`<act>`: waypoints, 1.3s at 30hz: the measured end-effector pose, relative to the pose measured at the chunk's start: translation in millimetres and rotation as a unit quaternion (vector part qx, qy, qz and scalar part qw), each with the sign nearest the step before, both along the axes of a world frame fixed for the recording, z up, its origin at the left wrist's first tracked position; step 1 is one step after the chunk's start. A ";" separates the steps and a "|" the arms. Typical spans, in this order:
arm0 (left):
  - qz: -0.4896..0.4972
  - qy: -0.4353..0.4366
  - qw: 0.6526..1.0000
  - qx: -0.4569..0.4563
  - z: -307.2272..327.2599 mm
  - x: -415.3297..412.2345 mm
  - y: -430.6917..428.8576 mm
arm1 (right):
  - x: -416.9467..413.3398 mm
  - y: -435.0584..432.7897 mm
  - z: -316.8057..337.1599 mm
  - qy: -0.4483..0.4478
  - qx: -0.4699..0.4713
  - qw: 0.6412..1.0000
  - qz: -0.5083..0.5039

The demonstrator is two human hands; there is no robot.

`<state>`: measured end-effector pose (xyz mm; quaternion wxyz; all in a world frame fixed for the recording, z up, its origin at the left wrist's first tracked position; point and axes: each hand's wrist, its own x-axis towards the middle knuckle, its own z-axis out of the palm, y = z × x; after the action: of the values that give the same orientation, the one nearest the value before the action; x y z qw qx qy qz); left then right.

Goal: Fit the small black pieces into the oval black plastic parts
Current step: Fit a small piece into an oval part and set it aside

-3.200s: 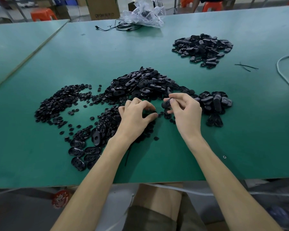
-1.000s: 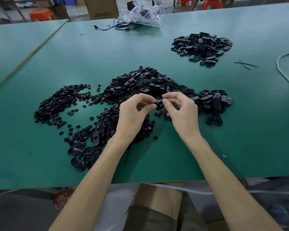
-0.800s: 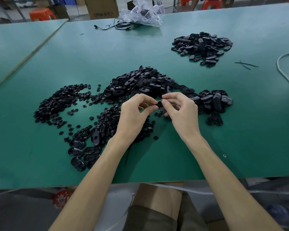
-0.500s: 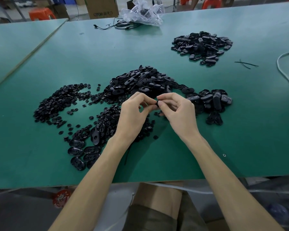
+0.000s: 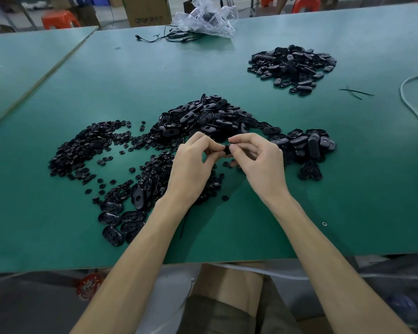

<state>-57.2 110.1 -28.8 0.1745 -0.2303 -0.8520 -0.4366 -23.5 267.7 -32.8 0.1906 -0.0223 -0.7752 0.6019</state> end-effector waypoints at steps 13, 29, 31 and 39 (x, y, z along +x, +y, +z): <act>0.023 0.026 0.999 -0.021 1.1 2.5 -2.9 | 1.1 0.4 2.0 0.009 -0.027 0.998 0.049; 0.038 -0.002 0.999 0.016 5.9 5.4 0.5 | 0.2 2.4 2.5 0.006 -0.022 0.998 0.059; 0.035 -0.012 0.999 0.039 8.1 6.0 0.6 | 0.3 2.6 2.2 0.007 -0.007 0.998 0.054; -0.022 -0.115 0.979 0.168 14.2 5.7 -0.4 | 2.7 1.8 1.7 -0.012 0.001 0.998 0.058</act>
<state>-51.5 109.8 -14.7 0.1022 -0.1648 -0.7754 -0.6010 -20.7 269.5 -31.0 0.1462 0.0153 -0.7778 0.6111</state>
